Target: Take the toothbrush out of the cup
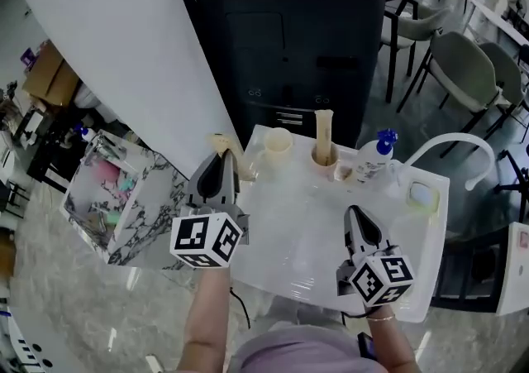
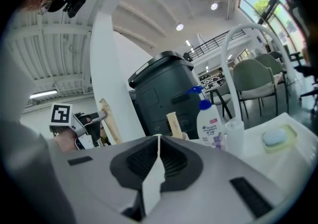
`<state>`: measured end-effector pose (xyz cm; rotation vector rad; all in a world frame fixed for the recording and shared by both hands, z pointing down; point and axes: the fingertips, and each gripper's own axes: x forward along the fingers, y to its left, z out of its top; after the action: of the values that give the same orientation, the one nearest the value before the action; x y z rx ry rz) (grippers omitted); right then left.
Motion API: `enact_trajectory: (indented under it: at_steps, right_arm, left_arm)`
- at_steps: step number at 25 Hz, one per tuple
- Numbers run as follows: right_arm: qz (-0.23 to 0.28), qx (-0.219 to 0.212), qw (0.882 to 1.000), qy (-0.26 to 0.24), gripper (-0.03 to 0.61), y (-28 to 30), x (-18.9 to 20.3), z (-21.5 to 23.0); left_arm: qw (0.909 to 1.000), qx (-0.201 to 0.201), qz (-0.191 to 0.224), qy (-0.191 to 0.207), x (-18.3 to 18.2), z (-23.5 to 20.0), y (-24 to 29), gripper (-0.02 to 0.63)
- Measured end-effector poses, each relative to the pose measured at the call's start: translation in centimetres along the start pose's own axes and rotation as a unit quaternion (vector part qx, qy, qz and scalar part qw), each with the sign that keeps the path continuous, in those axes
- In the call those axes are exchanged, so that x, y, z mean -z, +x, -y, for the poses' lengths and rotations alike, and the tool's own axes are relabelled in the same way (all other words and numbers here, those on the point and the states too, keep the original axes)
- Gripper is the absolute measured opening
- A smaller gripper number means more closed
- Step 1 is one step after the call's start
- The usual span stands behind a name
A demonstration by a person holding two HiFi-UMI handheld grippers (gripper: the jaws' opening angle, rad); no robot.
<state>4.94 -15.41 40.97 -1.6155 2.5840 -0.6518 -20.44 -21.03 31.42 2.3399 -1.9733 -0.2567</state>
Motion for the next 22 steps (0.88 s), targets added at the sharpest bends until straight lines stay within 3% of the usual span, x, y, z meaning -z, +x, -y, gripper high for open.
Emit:
enact_trajectory:
  at_steps: [9, 22]
  right_arm:
    - [-0.014, -0.042, 0.999, -0.004, 0.014, 0.4, 0.8, -2.1]
    - [-0.044, -0.069, 0.997, -0.002, 0.011, 0.9, 3.1, -3.5]
  left_arm:
    - [0.9978, -0.038, -0.053, -0.007, 4.0, -1.9, -5.9, 0.020]
    - [0.9888, -0.063, -0.134, -0.023, 10.2, -2.3, -10.8, 0.020]
